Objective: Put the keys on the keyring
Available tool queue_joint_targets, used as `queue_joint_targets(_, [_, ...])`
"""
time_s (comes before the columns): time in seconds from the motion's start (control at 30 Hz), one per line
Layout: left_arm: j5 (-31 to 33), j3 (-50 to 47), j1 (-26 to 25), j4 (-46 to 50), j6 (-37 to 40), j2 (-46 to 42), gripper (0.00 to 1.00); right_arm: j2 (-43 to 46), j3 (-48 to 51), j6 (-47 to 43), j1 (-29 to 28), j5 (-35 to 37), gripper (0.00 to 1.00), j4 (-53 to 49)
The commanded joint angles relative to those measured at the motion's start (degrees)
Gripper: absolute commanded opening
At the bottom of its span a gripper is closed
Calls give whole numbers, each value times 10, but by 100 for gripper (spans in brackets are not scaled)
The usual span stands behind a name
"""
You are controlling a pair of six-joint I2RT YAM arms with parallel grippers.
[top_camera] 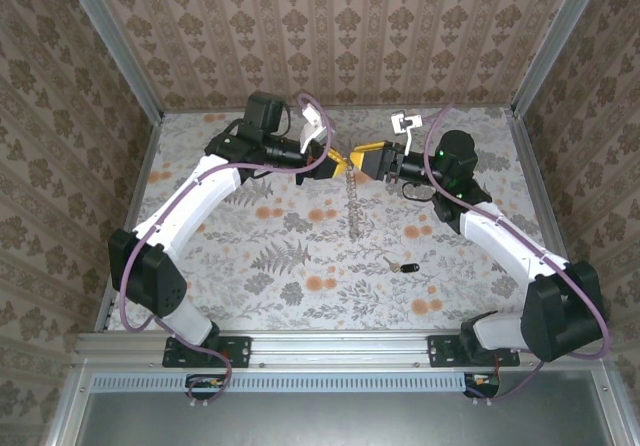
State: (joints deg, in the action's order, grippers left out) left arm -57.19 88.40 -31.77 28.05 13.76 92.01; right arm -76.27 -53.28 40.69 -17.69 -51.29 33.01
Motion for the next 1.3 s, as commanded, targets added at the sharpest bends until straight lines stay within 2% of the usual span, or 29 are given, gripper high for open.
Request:
queue_joint_targets(0.0, [-38, 20, 3, -15, -2, -1, 0, -3, -15, 9, -5, -32, 49, 32])
queue_joint_targets(0.43, [-55, 17, 4, -42, -28, 1, 0, 0, -1, 12, -7, -73, 43, 42])
queue_joint_targets(0.8, [-65, 19, 4, -58, -42, 4, 0, 9, 11, 9, -8, -81, 20, 42])
queue_joint_targets(1.0, [-65, 19, 3, -59, -44, 4, 0, 13, 12, 6, -9, -77, 0, 38])
queue_joint_targets(1.13, [-56, 16, 3, -63, -50, 4, 0, 17, 17, -7, -9, -55, 0, 33])
queue_joint_targets(1.2, [-36, 7, 4, -81, -66, -3, 26, 25, 24, -19, -7, -26, 0, 32])
queue_joint_targets(1.27, [4, -24, 5, -130, -95, -22, 43, 30, 34, -18, -2, -1, 0, 55])
